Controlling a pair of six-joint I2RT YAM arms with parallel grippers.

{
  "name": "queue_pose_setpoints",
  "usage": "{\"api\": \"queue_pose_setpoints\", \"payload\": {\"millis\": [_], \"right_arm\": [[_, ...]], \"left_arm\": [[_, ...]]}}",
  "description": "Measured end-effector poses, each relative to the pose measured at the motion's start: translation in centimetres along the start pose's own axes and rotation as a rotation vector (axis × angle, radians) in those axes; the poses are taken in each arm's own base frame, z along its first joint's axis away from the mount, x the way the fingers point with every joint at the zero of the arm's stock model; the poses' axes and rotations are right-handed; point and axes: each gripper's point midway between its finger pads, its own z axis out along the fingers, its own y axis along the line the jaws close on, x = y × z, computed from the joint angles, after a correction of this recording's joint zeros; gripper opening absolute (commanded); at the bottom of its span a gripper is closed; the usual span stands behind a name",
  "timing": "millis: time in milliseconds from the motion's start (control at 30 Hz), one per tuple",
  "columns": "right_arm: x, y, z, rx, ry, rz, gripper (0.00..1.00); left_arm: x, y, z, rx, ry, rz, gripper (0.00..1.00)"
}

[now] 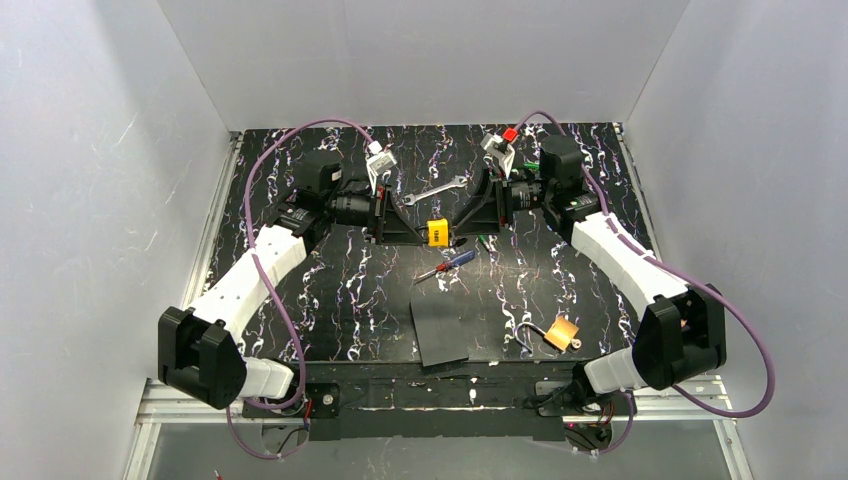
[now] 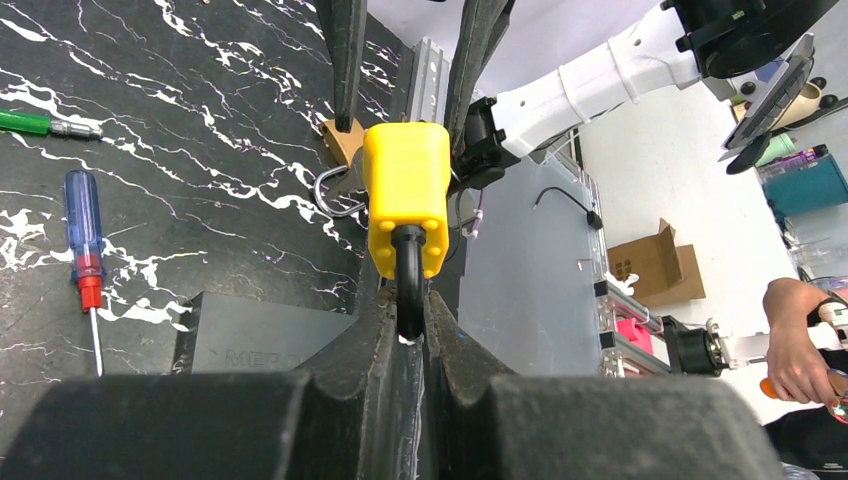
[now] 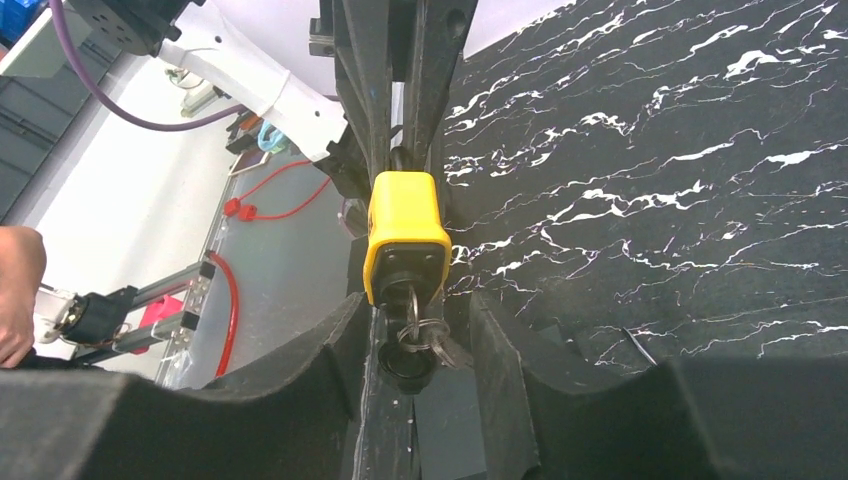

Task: Lock with the key
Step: Lock the lock.

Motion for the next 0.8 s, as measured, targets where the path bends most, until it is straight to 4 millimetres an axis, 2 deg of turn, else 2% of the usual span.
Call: {"api": "queue_pose_setpoints", "payload": {"millis": [300, 633, 800], "right_arm": [[0.35, 0.07, -0.07, 0.002, 0.008, 0.003, 0.31], [0.35, 0.06, -0.09, 0.003, 0.008, -0.012, 0.02], [0.34, 0.04, -0.12, 0.004, 0.007, -0.014, 0.01]], "left_arm": [[0.0, 0.06, 0.0, -0.002, 0.0, 0.005, 0.0], [0.25, 0.2, -0.04, -0.009, 0.006, 0.0, 0.0], [0.35, 0.41, -0.22, -0.015, 0.007, 0.001, 0.0]]}}
